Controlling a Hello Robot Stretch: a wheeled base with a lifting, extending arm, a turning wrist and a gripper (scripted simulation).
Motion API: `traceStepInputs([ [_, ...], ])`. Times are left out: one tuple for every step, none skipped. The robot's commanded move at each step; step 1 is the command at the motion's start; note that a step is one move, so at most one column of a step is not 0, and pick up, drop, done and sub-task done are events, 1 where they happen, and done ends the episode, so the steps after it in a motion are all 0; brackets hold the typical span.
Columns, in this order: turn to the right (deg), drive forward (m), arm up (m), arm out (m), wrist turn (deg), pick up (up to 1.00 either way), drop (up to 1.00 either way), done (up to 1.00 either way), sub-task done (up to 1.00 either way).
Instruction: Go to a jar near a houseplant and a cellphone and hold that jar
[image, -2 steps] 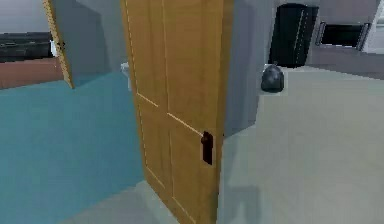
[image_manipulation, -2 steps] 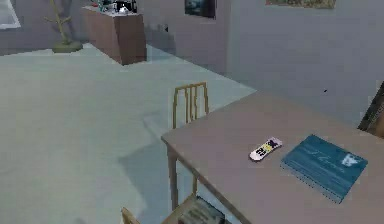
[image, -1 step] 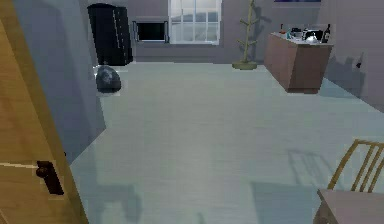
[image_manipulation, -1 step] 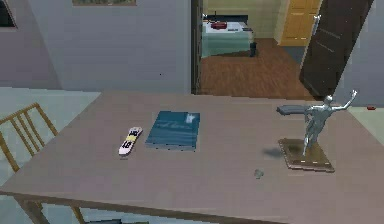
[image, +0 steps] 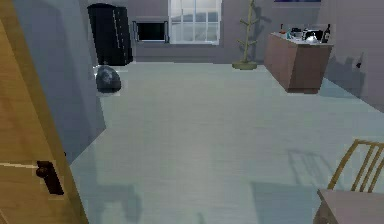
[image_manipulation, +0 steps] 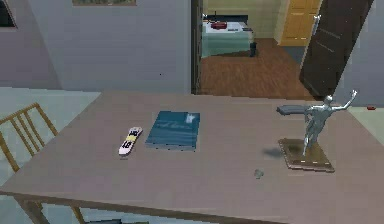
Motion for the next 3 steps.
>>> traceStepInputs([
  [45.0, 0.00, 0.00, 0.00, 0.0, 0.00, 0.00, 0.00, 0.00],
  [-45.0, 0.00, 0.00, 0.00, 0.0, 0.00, 0.00, 0.00, 0.00],
  [-45.0, 0.00, 0.00, 0.00, 0.0, 0.00, 0.00, 0.00, 0.00],
])
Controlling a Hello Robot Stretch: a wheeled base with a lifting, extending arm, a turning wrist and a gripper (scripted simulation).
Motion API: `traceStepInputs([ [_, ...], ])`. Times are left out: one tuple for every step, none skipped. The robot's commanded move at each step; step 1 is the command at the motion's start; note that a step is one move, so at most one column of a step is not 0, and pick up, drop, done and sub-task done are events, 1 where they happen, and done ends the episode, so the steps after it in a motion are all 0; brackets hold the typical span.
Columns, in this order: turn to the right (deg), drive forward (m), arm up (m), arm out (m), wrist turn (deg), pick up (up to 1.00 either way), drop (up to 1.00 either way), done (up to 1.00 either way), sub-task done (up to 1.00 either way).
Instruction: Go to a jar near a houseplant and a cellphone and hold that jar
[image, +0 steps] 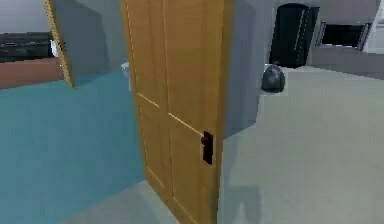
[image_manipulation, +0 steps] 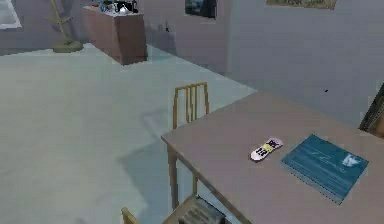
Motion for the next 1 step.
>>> traceStepInputs([
  [-42.0, 0.00, 0.00, 0.00, 0.0, 0.00, 0.00, 0.00, 0.00],
])
